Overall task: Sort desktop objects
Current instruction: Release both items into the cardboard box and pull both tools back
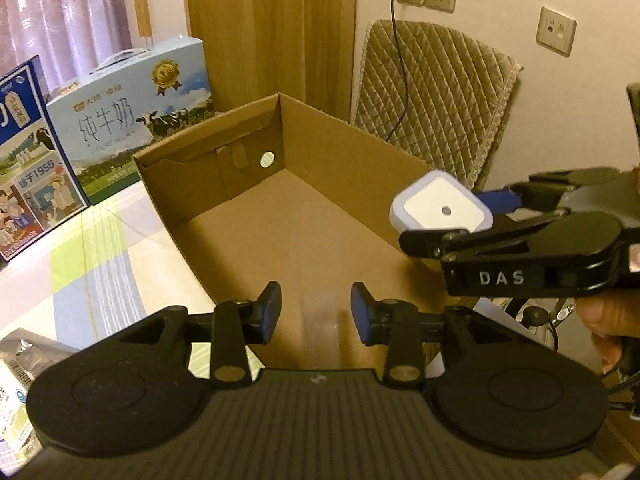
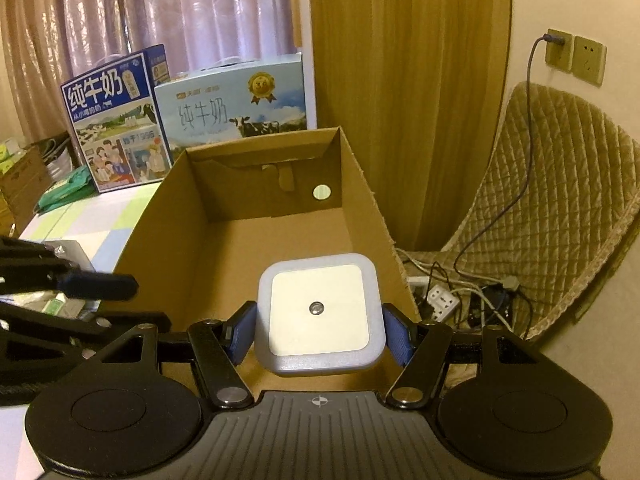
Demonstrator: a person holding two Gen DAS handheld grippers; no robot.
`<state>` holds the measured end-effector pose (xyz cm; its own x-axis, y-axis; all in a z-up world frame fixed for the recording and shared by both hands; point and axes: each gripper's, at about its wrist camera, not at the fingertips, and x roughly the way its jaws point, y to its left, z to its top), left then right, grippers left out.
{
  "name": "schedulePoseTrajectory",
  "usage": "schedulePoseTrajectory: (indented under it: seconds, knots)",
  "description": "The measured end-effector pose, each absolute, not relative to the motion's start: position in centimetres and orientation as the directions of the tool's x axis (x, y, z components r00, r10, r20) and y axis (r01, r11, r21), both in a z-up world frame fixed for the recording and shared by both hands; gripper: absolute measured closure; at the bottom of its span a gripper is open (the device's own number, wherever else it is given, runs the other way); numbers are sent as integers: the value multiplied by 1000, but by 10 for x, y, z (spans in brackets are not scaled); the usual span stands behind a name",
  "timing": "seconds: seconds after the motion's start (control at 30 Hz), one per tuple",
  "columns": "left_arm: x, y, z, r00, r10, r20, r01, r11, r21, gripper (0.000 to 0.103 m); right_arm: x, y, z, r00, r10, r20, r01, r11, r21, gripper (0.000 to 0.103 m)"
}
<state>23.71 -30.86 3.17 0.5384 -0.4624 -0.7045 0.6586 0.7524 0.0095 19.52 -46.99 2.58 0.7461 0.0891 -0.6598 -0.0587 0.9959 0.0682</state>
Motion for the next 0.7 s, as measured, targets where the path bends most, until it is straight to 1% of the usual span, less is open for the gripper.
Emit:
schedulePoseTrajectory:
  seconds: [0.17,0.3,0.43,0.47,0.5,0.53,0.57,0.6,0.7]
  knots:
    - [230,-291,45,563,-461,-686,644,765,15,69,193,-467,27,745,105,-658,-65,994,84,40]
    - [226,-272,52,581,-454,-675,616,788,0,62,194,-465,27,740,112,-663,-65,993,95,40]
    - [222,-255,57,603,-434,-669,589,808,6,50,198,-462,24,730,118,-673,-69,993,100,40]
    - [222,-251,58,607,-429,-669,584,812,9,49,198,-462,24,733,118,-670,-64,992,104,40]
    - [221,-248,59,610,-425,-669,581,814,12,45,198,-463,24,736,115,-668,-57,993,107,40]
    - [219,-244,59,614,-420,-668,576,818,15,40,199,-462,25,738,113,-665,-51,992,113,39]
    - [219,-239,60,620,-414,-667,567,824,16,38,198,-463,27,743,115,-659,-46,991,122,36]
    - [218,-235,61,625,-407,-666,559,829,17,34,198,-464,28,748,119,-653,-44,991,129,31]
    - [216,-219,64,640,-391,-661,536,844,20,31,192,-463,36,763,120,-636,-45,990,133,29]
